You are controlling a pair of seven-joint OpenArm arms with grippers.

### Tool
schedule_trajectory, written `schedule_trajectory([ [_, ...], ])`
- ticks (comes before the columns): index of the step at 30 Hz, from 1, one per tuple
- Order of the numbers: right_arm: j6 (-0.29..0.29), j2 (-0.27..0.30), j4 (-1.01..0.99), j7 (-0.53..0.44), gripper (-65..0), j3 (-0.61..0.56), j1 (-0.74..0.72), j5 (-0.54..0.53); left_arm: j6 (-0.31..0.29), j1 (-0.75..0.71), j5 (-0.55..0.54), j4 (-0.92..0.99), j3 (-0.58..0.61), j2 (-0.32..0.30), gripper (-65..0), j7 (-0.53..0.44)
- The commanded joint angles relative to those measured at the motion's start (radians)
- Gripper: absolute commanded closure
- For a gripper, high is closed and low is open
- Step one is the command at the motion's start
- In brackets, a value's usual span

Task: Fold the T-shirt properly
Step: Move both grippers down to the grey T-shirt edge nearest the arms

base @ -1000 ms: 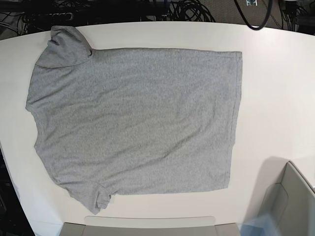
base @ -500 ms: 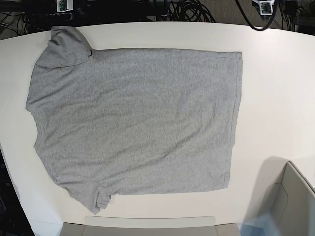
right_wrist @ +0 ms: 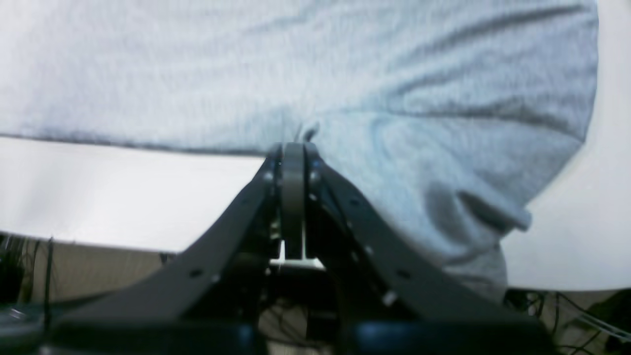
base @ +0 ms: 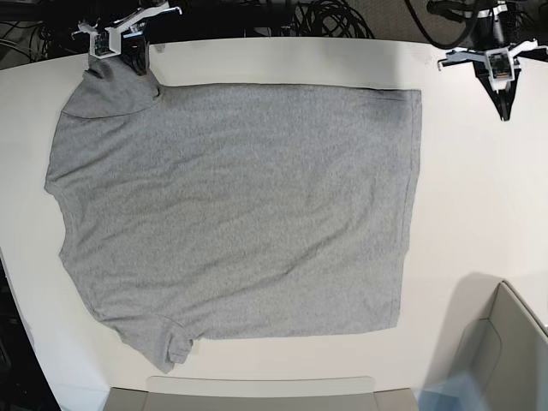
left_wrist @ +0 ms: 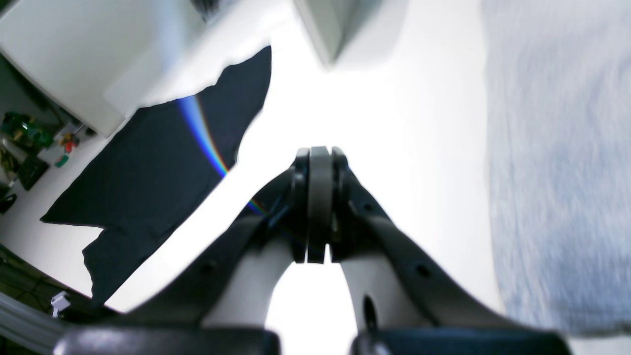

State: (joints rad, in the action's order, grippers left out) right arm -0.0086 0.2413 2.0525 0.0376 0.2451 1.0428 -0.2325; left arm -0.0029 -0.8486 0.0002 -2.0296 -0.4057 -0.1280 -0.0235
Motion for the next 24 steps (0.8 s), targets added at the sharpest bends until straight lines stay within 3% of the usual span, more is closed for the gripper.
schedule_trajectory([
  [1,0.0,0.005,0.017,-0.028,-0.1,0.003,-0.002,-0.001,0.011,0.018,-0.001,-0.015,0.0,-0.005,-0.1,-0.026],
  [13,0.002,0.005,0.015,-0.026,-0.2,0.004,-0.128,-0.001,0.011,0.177,0.002,-0.018,0.186,-0.009,-0.1,-0.019],
  [18,0.003,0.005,0.017,0.074,-0.5,0.03,-0.157,-0.001,0.011,0.193,0.005,-0.018,0.256,-0.009,-0.4,-0.017],
  [21,0.002,-0.023,0.017,0.157,-5.0,0.089,-0.18,-0.051,0.011,0.193,0.007,-0.018,0.284,-0.009,-0.5,-0.017],
  [24,0.003,-0.036,0.017,0.235,-14.3,0.182,-0.19,-0.193,0.011,0.193,0.007,-0.018,0.29,-0.009,-3.2,-0.017],
])
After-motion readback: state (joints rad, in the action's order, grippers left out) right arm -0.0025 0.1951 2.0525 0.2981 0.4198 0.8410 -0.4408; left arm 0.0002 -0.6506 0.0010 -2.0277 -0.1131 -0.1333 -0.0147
